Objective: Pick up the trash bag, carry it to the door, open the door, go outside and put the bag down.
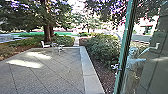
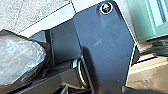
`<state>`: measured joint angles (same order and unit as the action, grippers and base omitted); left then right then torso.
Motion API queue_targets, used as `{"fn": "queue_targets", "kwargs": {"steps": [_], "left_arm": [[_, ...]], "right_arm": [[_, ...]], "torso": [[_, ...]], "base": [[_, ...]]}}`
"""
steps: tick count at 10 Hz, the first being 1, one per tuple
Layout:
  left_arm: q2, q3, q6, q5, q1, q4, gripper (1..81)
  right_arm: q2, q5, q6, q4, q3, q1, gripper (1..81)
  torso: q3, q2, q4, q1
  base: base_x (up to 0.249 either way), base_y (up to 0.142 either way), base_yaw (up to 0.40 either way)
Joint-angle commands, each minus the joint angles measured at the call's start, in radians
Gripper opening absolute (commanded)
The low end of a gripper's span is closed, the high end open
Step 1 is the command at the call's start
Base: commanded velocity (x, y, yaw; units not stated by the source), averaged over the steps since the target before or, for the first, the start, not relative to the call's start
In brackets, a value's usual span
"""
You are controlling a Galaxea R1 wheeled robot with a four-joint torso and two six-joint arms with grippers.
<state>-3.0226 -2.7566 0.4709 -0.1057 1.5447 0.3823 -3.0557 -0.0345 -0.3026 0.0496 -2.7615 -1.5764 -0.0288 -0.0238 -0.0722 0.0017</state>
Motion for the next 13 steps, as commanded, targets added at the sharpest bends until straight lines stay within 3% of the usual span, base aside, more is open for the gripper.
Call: {"fn": "queue_targets", "kwargs": {"steps": [1,10,13], "left_arm": [[0.000,0.000,0.005,0.049,-0.056,-0.008,1.0],[0.000,0.003,0.003,0.049,-0.057,-0.007,1.0],[0.000,0.003,0.003,0.049,-0.056,-0.007,1.0]], "right_arm": [[-0.004,0.047,0.002,0.003,0.010,0.052,81.1],[-0.007,0.047,0.003,0.009,0.010,0.057,81.1],[-0.007,0.047,0.003,0.009,0.010,0.055,81.1]], "torso": [[0.000,0.000,0.000,0.000],[0.000,0.000,0.000,0.000],[0.000,0.000,0.000,0.000]], "base": [[0.100,0.000,0.000],[0.098,0.000,0.000],[0.093,0.072,0.000]]}}
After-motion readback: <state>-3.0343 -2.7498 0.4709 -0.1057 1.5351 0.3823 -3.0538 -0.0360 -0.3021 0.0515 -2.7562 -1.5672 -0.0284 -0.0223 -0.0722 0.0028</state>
